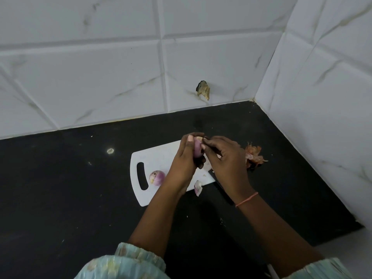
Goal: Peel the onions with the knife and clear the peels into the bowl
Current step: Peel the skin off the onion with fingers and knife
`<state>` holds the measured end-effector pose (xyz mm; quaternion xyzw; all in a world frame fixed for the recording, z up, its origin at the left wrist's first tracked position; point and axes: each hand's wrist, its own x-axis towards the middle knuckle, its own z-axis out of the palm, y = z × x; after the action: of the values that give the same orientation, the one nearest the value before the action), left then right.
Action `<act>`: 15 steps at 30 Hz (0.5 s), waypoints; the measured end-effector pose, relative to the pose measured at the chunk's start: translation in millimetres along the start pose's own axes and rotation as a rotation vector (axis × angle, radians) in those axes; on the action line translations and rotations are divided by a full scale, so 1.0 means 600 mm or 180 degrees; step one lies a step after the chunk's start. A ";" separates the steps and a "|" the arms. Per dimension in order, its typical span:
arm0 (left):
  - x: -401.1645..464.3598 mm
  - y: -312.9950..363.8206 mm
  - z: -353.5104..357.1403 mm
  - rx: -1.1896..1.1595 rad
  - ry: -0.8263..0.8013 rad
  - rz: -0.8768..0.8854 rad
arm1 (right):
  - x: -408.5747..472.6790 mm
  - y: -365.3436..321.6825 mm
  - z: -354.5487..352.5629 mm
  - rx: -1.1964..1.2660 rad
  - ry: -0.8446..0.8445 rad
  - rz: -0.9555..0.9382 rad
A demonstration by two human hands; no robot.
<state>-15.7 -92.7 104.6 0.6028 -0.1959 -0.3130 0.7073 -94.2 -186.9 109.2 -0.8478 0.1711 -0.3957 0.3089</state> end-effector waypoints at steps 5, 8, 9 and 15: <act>-0.008 -0.005 0.014 -0.0143 0.0270 0.0103 | -0.003 -0.001 0.005 -0.0217 -0.0002 -0.0222; -0.011 -0.001 0.016 -0.0161 0.0281 0.0133 | -0.001 -0.003 0.002 -0.0125 0.0018 -0.0246; -0.011 0.000 0.016 -0.0165 0.0267 0.0131 | 0.001 -0.003 0.002 -0.0135 -0.0005 -0.0261; -0.014 -0.001 0.013 -0.0059 0.0274 0.0073 | 0.009 0.000 0.009 -0.0498 -0.0429 -0.0233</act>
<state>-27.0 -92.7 106.2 0.6068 -0.1692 -0.2805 0.7242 -86.3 -187.5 109.7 -0.8997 0.1491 -0.3342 0.2379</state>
